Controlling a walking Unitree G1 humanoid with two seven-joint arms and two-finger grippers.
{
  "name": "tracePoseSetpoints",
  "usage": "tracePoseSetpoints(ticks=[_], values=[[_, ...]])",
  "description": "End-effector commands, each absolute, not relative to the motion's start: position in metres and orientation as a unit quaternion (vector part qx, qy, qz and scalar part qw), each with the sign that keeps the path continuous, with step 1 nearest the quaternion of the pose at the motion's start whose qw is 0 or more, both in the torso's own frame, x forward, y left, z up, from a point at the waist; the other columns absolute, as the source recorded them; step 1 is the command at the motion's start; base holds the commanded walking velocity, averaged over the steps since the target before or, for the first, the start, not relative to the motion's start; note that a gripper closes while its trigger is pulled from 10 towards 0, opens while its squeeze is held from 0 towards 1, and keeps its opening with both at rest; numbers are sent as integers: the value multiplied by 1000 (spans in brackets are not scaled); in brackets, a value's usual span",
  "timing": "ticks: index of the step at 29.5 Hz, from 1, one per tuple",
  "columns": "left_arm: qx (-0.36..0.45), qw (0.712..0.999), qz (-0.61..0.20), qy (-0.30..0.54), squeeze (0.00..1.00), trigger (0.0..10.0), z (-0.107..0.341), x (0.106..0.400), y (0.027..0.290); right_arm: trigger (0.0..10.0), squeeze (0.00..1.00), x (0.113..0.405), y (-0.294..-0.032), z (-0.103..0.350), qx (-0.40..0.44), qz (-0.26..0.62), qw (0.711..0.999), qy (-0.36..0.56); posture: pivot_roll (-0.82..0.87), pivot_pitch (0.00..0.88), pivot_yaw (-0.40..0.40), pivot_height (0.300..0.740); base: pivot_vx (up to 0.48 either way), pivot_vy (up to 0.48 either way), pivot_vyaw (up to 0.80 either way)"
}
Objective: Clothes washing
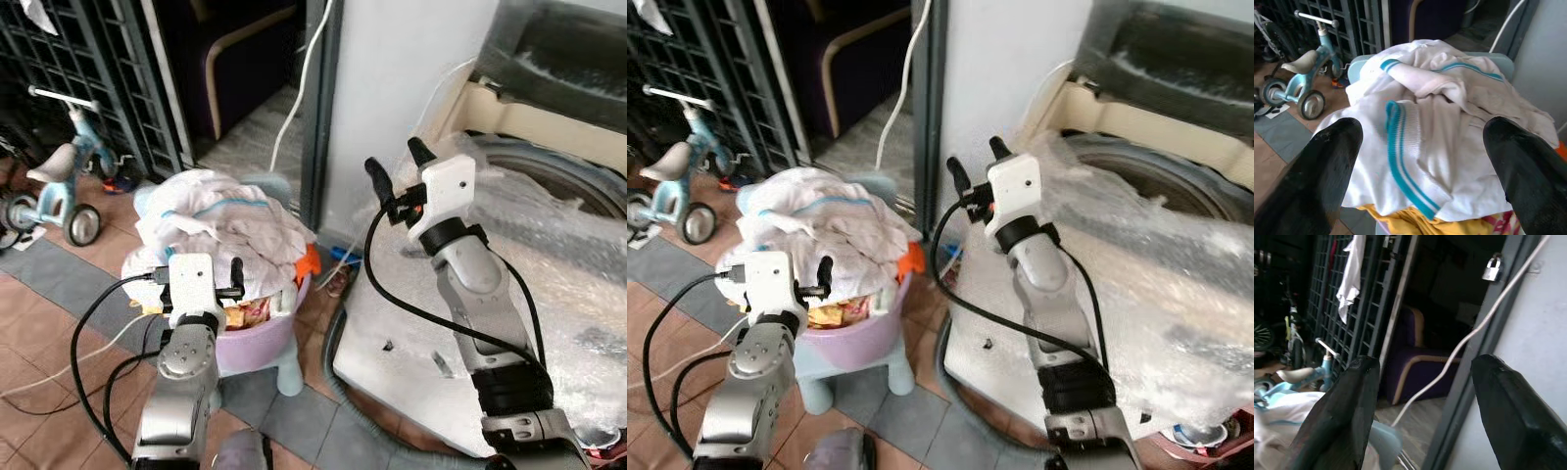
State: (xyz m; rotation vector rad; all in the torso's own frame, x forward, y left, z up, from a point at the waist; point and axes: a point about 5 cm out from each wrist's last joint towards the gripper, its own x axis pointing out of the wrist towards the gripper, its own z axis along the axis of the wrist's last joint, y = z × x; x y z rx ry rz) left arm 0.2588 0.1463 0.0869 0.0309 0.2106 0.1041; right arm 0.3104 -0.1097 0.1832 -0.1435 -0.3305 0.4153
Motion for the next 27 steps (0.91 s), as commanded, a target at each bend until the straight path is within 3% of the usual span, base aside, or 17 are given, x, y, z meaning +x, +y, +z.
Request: tracePoseSetpoints(ticks=[1, 9, 13, 14, 20, 27], values=[[21, 993, 56, 105, 0, 10000, 88, 260, 147, 10000, 1000, 306, -108, 181, -73, 212, 962, -155, -2, 0, -12, 740, 0, 480, 800], [23, 992, 62, 105, 0, 10000, 89, 260, 149, 10000, 1000, 300, -102, 178, -64, 215, 965, -135, 10, 0, -15, 740, 0, 480, 775], [30, 994, 52, 90, 0, 10000, 92, 261, 147, 10000, 1000, 300, -101, 173, -71, 215, 967, -118, 8, 0, -15, 740, 0, 204, 220], [35, 995, 45, 86, 0, 10000, 93, 262, 146, 10000, 0, 300, -103, 169, -73, 212, 969, -107, 10, 0, -18, 740, 0, 0, 0], [16, 996, 32, 85, 0, 10000, 93, 259, 147, 10000, 0, 301, -114, 151, -64, 176, 981, -56, 12, 0, -17, 740, 0, 0, 0], [18, 996, 34, 84, 0, 10000, 93, 260, 149, 10000, 0, 302, -116, 146, -61, 164, 984, -42, 14, 0, -15, 740, 347, 0, 0]])
